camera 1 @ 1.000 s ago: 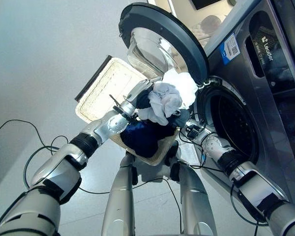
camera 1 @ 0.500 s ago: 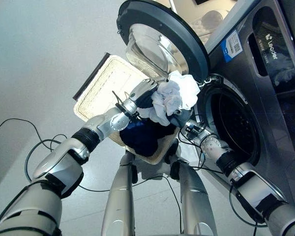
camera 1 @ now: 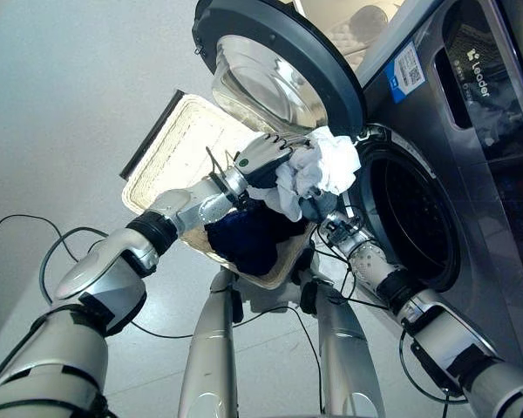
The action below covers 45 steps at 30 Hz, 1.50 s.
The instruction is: Put the clothes into the washing machine.
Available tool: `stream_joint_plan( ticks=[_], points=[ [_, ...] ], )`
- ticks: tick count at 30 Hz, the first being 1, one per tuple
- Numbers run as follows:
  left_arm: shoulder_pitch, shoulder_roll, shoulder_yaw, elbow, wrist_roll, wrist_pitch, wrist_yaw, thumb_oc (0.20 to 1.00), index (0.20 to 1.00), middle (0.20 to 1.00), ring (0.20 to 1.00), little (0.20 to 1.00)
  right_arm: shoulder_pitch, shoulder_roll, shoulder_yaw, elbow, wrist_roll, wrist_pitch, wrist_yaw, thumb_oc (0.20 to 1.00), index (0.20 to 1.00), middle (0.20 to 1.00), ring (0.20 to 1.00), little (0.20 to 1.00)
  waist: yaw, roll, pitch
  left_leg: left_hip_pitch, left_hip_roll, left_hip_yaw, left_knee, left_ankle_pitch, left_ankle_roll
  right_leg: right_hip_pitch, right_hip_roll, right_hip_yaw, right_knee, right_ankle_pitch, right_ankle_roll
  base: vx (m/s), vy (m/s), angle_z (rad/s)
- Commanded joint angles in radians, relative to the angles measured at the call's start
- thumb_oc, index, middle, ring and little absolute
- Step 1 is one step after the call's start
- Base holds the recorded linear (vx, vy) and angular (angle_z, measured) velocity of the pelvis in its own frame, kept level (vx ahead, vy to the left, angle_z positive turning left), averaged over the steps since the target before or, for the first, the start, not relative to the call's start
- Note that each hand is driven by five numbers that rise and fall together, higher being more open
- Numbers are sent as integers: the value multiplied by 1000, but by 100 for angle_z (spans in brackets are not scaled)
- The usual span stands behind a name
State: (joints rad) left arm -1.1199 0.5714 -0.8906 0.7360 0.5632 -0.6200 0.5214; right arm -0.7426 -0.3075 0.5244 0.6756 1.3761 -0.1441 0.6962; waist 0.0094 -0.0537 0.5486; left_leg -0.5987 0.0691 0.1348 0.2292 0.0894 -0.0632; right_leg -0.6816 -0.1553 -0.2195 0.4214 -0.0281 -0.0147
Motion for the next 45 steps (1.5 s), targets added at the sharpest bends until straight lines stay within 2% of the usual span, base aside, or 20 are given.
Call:
stream_joint_plan(
  ticks=[1,14,18,19,20,21,29,34,39,44,45],
  points=[
    [60,-61,-76,-27,89,-35,-23,200,200,200,200,200,-115,33,-56,-153,96,-100,61,200,200,200,200,200,-33,43,-29,-21,-31,53,85,-102,-37,26,-19,-7,-97,71,160,0,0,0],
    [46,-78,-66,-11,99,-6,17,200,200,200,200,200,-126,47,-73,-145,123,-115,39,200,200,200,200,200,-38,41,-29,-19,-31,58,74,-97,-37,26,-17,-1,-114,84,166,0,0,0],
    [54,-78,-51,6,72,24,23,200,200,200,200,200,-115,46,-85,-137,134,-138,23,200,200,200,200,200,-42,41,-29,-19,-32,61,70,-94,-39,27,-14,1,-126,91,166,-2,-1,-1],
    [58,-80,-44,13,72,32,29,489,489,489,489,489,-113,46,-89,-133,137,-144,20,200,200,200,200,200,-43,42,-29,-19,-31,62,69,-94,-39,26,-13,3,-126,92,166,-8,-2,-11],
    [64,-82,-37,19,71,40,32,871,871,871,871,871,-108,46,-93,-130,135,-153,14,200,200,200,200,200,-44,41,-29,-20,-32,63,67,-93,-39,25,-12,3,-130,93,166,-17,-7,-15],
    [72,-86,-23,31,66,54,41,1000,1000,1000,1000,1000,-102,45,-105,-120,138,-166,9,200,200,200,200,200,-46,42,-29,-21,-32,65,63,-92,-40,24,-9,6,-137,97,167,-17,-6,-12],
    [125,-86,56,103,37,110,124,1000,1000,1000,1000,1000,-61,15,-173,1,176,-242,-81,200,200,200,200,200,-60,51,-29,-26,-29,83,46,-85,-46,12,5,12,-155,106,168,-24,26,-11],
    [149,-86,110,172,28,152,222,1000,1000,1000,1000,1000,-20,4,-217,145,179,-235,-90,200,200,200,200,200,-79,65,-29,-46,-28,106,18,-63,-48,-15,23,27,-179,121,164,-40,78,-21],
    [155,-81,151,200,-20,163,278,1000,1000,1000,1000,1000,3,-3,-243,257,181,-216,-107,200,200,200,200,200,-91,81,-29,-49,-29,124,-8,-49,-49,-24,33,37,-197,126,161,-16,69,-20],
    [169,-91,192,213,-81,173,313,1000,1000,1000,1000,1000,17,0,-283,357,186,-219,-164,200,200,200,200,200,-99,98,-29,-48,-30,134,-14,-47,-54,-27,41,47,-201,121,157,10,71,-12],
    [168,-97,211,219,-123,176,323,1000,1000,1000,1000,1000,13,2,-304,393,173,-235,-219,200,200,200,200,200,-103,105,-29,-50,-30,139,-15,-46,-53,-31,44,51,-199,119,154,39,74,-11]
  ],
)
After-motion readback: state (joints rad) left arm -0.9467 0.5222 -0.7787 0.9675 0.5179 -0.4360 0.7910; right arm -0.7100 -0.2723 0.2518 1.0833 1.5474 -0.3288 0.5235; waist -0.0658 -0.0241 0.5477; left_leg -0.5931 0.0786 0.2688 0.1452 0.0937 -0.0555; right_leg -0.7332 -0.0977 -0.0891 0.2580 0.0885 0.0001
